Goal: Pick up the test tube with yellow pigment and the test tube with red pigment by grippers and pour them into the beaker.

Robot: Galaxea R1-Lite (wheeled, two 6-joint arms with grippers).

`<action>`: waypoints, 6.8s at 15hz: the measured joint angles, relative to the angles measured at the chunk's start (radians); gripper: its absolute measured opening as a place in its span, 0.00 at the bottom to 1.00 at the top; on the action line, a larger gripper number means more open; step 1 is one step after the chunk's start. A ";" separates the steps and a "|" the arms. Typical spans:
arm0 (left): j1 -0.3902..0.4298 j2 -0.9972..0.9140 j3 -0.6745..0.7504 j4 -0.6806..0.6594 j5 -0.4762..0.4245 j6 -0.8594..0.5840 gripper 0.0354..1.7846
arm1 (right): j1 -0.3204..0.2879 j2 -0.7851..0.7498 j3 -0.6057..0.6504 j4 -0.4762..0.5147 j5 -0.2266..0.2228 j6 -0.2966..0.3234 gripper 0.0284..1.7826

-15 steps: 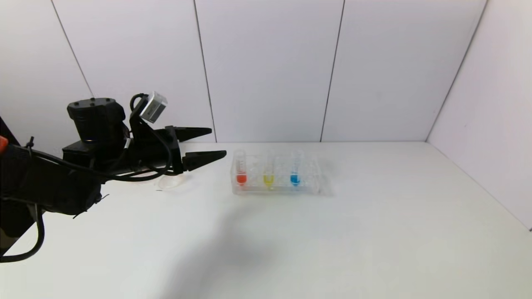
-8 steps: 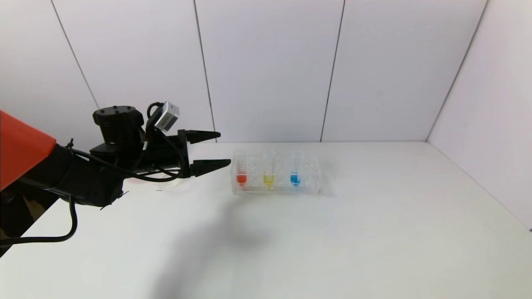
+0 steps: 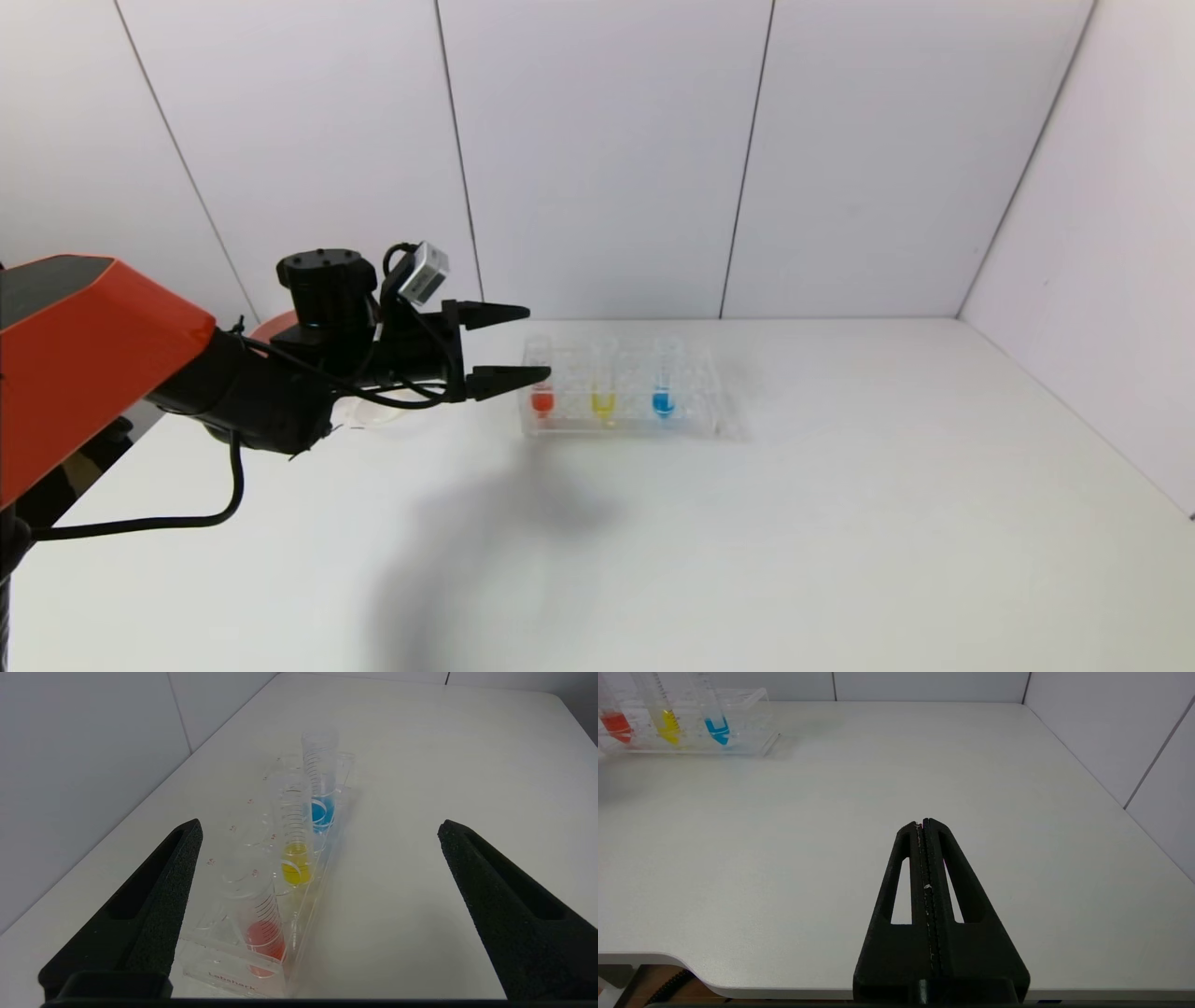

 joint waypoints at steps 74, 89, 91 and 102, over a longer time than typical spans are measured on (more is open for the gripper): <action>-0.015 -0.052 -0.276 0.273 0.033 -0.060 0.26 | 0.000 0.000 0.000 0.000 0.000 0.000 0.05; 0.213 -0.393 -0.120 0.479 0.594 -0.064 0.26 | 0.000 0.000 0.000 0.000 0.000 0.000 0.05; 0.262 -0.409 -0.103 0.479 0.586 -0.072 0.26 | 0.000 0.000 0.000 0.000 0.000 0.000 0.05; 0.553 -0.363 -0.069 0.443 0.417 -0.114 0.26 | 0.000 0.000 0.000 0.000 0.000 0.000 0.05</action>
